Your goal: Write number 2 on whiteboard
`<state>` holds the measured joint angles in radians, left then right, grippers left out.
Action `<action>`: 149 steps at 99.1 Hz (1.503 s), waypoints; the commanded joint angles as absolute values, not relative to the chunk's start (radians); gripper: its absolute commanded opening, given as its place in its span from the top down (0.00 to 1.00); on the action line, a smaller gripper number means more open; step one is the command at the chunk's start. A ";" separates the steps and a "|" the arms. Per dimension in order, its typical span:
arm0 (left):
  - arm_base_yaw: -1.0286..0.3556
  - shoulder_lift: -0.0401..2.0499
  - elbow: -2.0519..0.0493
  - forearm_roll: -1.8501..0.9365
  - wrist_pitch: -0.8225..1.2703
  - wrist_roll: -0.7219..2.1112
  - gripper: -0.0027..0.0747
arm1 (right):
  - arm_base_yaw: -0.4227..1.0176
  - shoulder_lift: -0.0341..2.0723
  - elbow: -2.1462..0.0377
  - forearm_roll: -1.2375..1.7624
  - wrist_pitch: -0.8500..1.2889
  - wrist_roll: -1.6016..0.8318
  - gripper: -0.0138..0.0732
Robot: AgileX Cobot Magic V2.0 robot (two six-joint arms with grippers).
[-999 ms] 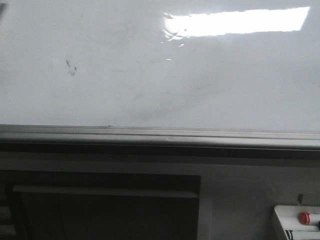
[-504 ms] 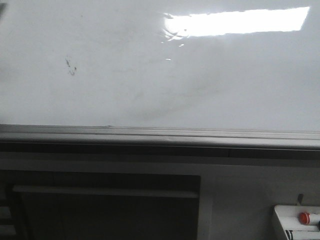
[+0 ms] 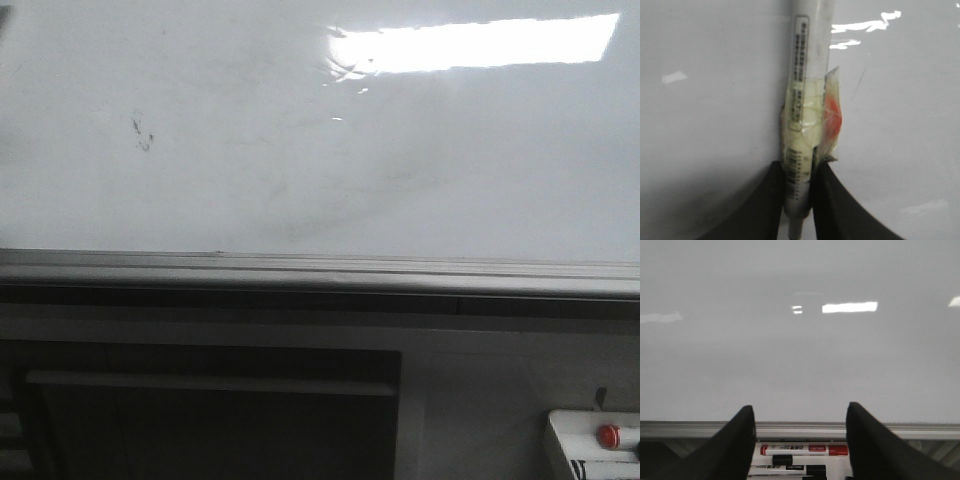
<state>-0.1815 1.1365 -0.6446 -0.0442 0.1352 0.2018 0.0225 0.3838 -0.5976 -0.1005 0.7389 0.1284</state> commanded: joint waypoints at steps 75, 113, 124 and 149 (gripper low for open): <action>-0.399 1.036 -0.967 -0.111 0.836 0.401 0.99 | 0.024 0.636 -0.847 0.442 0.907 -0.383 0.42; -0.606 1.040 -1.041 -0.326 0.999 0.778 0.99 | 0.153 0.970 -0.988 0.816 1.139 -0.983 0.42; -0.659 1.041 -1.043 -0.326 0.989 0.786 0.99 | 0.280 1.039 -1.030 0.797 1.125 -1.097 0.42; -0.751 1.041 -1.043 -0.326 0.970 0.807 0.99 | 0.547 1.167 -1.120 0.704 0.979 -1.156 0.42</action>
